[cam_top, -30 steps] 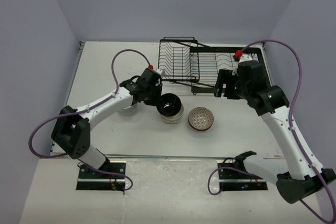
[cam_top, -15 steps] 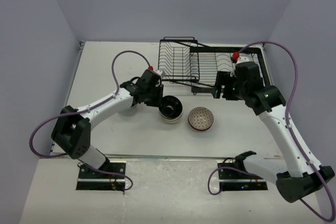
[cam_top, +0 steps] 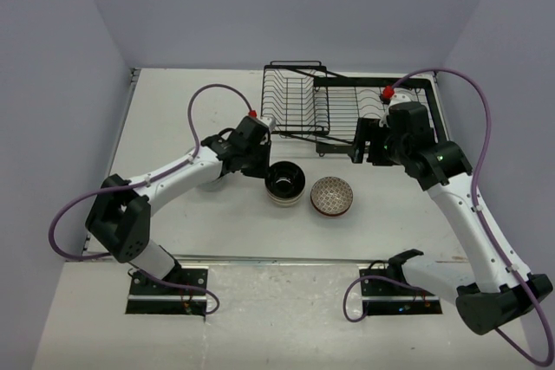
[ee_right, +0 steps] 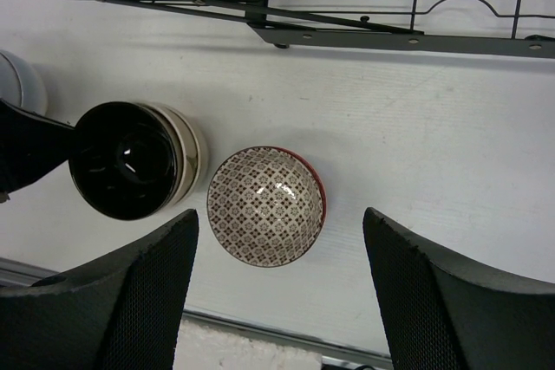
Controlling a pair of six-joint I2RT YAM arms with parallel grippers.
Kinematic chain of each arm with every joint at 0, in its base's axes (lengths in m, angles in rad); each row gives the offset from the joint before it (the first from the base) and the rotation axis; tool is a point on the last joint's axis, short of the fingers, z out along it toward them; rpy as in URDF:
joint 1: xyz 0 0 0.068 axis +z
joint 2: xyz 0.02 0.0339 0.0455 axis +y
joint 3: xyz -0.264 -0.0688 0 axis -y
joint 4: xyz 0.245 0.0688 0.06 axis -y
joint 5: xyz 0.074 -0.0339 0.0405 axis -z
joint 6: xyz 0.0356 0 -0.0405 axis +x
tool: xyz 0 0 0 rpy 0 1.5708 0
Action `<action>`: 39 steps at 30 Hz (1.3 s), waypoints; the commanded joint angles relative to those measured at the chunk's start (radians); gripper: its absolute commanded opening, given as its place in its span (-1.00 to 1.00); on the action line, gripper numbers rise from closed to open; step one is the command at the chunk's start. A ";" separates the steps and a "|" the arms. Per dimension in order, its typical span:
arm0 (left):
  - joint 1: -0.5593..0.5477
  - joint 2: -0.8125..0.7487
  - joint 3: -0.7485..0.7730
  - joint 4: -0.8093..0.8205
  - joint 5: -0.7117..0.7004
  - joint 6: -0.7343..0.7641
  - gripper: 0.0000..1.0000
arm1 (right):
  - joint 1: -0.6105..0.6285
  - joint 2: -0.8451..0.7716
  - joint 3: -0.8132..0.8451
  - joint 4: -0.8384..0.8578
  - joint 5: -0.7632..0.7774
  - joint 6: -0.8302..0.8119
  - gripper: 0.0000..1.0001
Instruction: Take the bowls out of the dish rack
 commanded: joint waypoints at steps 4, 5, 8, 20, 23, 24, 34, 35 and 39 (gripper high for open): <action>-0.014 -0.016 0.042 0.031 0.014 -0.010 -0.60 | -0.002 -0.001 -0.005 0.031 -0.010 -0.016 0.54; -0.014 -0.019 0.042 0.023 0.005 -0.011 -0.55 | -0.002 0.001 -0.004 0.031 -0.010 -0.016 0.54; -0.014 -0.037 0.043 0.003 -0.024 -0.008 -0.34 | -0.002 0.001 -0.002 0.031 -0.012 -0.016 0.54; -0.010 -0.184 0.118 -0.126 -0.253 0.010 0.77 | -0.002 -0.068 -0.007 0.080 0.003 0.003 0.66; -0.010 -0.235 0.176 -0.192 -0.333 0.012 1.00 | -0.002 -0.097 -0.007 0.094 0.040 0.007 0.87; -0.010 -0.253 0.186 -0.216 -0.359 0.012 1.00 | -0.002 -0.123 -0.005 0.094 0.055 0.012 0.97; 0.187 -0.566 0.106 -0.273 -0.764 -0.011 1.00 | 0.000 -0.433 -0.096 0.070 0.230 -0.046 0.98; 0.187 -0.624 0.086 -0.275 -0.790 -0.017 1.00 | 0.000 -0.453 -0.104 0.046 0.244 -0.043 0.98; 0.187 -0.769 0.051 -0.246 -0.809 0.018 1.00 | 0.000 -0.548 -0.139 0.025 0.211 -0.071 0.98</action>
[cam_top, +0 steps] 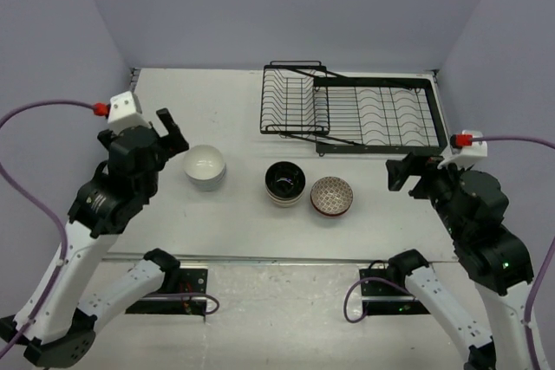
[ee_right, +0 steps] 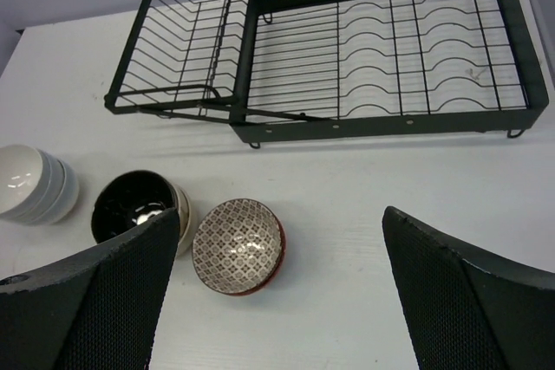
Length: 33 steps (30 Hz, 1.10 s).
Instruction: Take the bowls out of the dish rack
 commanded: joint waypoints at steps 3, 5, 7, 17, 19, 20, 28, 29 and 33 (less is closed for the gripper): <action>0.004 -0.164 -0.093 0.053 -0.053 0.099 1.00 | 0.000 -0.090 -0.041 -0.063 0.104 -0.061 0.98; 0.004 -0.210 -0.130 0.038 -0.053 0.104 1.00 | 0.000 -0.133 -0.059 -0.054 0.108 -0.072 0.98; 0.004 -0.257 -0.160 0.028 -0.070 0.102 1.00 | 0.000 -0.170 -0.085 -0.030 0.090 -0.087 0.98; 0.001 -0.589 -0.417 0.215 -0.125 0.220 1.00 | 0.001 -0.274 -0.212 0.088 0.096 -0.122 0.98; -0.003 -0.595 -0.424 0.217 -0.130 0.221 1.00 | 0.001 -0.274 -0.211 0.084 0.102 -0.121 0.98; -0.005 -0.592 -0.423 0.215 -0.130 0.219 1.00 | 0.001 -0.271 -0.212 0.084 0.102 -0.119 0.98; -0.006 -0.557 -0.438 0.231 -0.115 0.201 1.00 | 0.001 -0.259 -0.251 0.121 0.137 -0.112 0.98; -0.006 -0.555 -0.443 0.238 -0.115 0.202 1.00 | 0.001 -0.256 -0.254 0.122 0.140 -0.112 0.98; -0.006 -0.546 -0.449 0.244 -0.115 0.202 1.00 | 0.001 -0.234 -0.260 0.124 0.163 -0.104 0.98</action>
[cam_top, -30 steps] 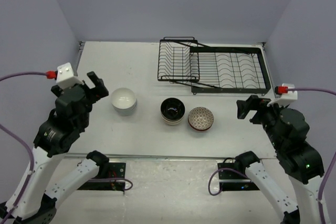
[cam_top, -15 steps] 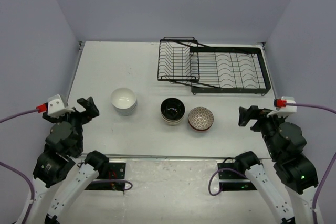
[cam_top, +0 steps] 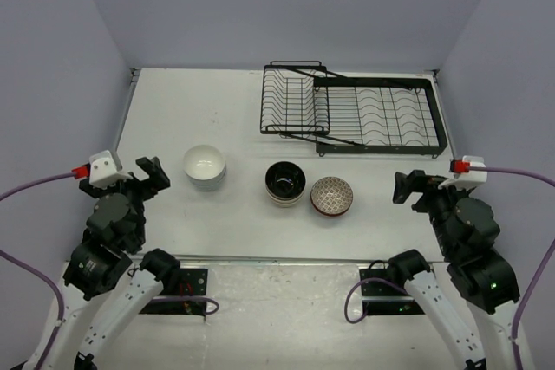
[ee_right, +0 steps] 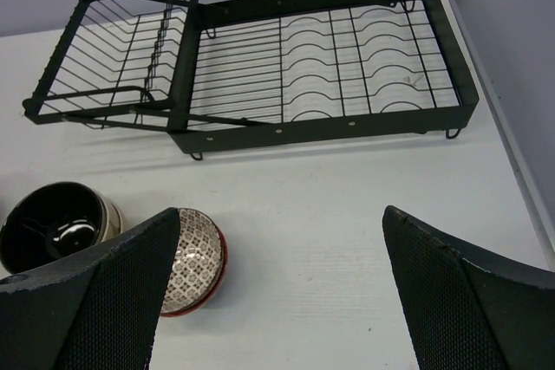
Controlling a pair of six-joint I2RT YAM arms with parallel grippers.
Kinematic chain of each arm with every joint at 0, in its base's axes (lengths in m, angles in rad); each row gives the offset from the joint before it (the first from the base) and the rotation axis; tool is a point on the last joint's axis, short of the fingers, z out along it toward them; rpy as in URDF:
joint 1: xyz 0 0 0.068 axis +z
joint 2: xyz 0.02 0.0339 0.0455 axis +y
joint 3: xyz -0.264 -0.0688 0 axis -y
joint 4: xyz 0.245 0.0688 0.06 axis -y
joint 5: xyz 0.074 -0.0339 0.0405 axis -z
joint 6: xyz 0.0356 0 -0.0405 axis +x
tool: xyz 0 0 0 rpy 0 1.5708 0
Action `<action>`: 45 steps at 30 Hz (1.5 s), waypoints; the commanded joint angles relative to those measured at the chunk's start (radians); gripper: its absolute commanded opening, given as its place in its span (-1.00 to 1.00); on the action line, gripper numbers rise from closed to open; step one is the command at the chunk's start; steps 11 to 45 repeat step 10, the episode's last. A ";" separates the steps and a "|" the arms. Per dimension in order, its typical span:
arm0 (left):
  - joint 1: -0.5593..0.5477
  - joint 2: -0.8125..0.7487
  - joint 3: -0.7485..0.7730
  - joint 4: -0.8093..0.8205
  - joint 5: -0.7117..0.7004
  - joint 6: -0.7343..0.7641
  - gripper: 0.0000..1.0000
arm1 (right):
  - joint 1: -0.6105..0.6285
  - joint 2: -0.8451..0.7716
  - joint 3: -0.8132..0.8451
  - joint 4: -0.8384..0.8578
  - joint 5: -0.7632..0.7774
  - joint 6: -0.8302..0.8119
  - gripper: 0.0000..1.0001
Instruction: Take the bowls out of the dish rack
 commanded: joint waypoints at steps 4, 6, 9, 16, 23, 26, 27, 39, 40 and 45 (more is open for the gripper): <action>-0.004 0.025 -0.008 0.056 -0.014 0.016 1.00 | 0.001 0.035 -0.013 0.052 0.052 0.003 0.98; -0.004 0.028 -0.011 0.061 -0.014 0.021 1.00 | 0.001 0.037 -0.013 0.052 0.055 0.008 0.98; -0.004 0.028 -0.019 0.070 -0.006 0.027 1.00 | 0.001 0.046 -0.015 0.049 0.060 0.009 0.98; -0.004 0.028 -0.020 0.073 -0.002 0.031 1.00 | 0.000 0.049 -0.014 0.051 0.058 0.008 0.98; -0.004 0.028 -0.020 0.073 -0.002 0.031 1.00 | 0.000 0.049 -0.014 0.051 0.058 0.008 0.98; -0.004 0.028 -0.020 0.073 -0.002 0.031 1.00 | 0.000 0.049 -0.014 0.051 0.058 0.008 0.98; -0.004 0.028 -0.020 0.073 -0.002 0.031 1.00 | 0.000 0.049 -0.014 0.051 0.058 0.008 0.98; -0.004 0.028 -0.020 0.073 -0.002 0.031 1.00 | 0.000 0.049 -0.014 0.051 0.058 0.008 0.98; -0.004 0.028 -0.020 0.073 -0.002 0.031 1.00 | 0.000 0.049 -0.014 0.051 0.058 0.008 0.98; -0.004 0.028 -0.020 0.073 -0.002 0.031 1.00 | 0.000 0.049 -0.014 0.051 0.058 0.008 0.98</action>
